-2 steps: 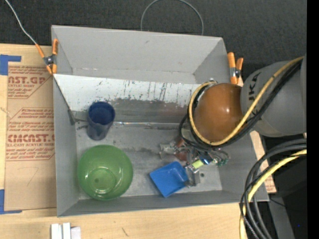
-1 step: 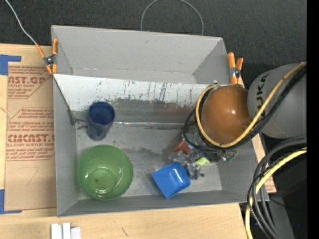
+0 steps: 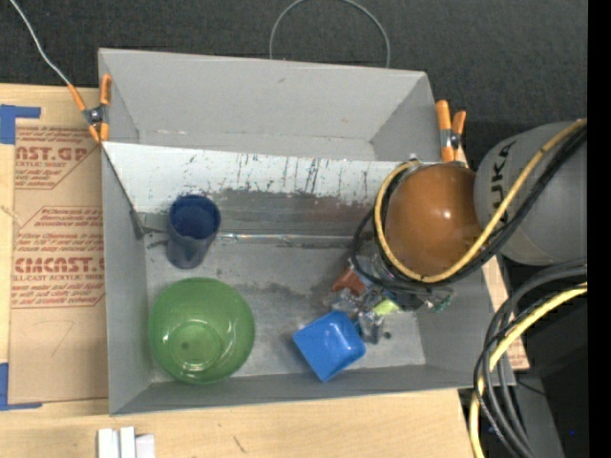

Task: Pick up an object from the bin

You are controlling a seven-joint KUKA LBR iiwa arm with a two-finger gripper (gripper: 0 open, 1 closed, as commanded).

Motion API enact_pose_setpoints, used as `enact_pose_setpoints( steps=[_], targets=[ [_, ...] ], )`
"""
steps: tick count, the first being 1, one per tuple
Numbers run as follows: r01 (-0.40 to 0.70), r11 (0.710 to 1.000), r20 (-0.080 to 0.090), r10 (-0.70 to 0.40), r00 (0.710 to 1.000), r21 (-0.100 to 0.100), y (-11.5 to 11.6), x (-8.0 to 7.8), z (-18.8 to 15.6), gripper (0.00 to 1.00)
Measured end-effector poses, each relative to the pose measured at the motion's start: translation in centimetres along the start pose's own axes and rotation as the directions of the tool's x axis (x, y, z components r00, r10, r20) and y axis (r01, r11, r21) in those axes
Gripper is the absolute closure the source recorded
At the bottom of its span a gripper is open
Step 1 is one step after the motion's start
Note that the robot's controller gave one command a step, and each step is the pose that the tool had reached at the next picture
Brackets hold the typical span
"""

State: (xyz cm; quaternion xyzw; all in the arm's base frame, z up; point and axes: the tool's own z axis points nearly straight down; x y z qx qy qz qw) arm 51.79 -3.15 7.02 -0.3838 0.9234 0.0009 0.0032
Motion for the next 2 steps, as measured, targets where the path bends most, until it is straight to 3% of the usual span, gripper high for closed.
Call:
enact_pose_setpoints(
  steps=[1,2],
  targets=[
    [0.043,0.999,0.001,-0.043,0.999,-0.001,-0.5,-0.4,-9.5,1.00],
    [0.034,0.999,0.001,-0.034,0.999,-0.002,-0.5,1.4,-17.4,1.00]
  ],
)
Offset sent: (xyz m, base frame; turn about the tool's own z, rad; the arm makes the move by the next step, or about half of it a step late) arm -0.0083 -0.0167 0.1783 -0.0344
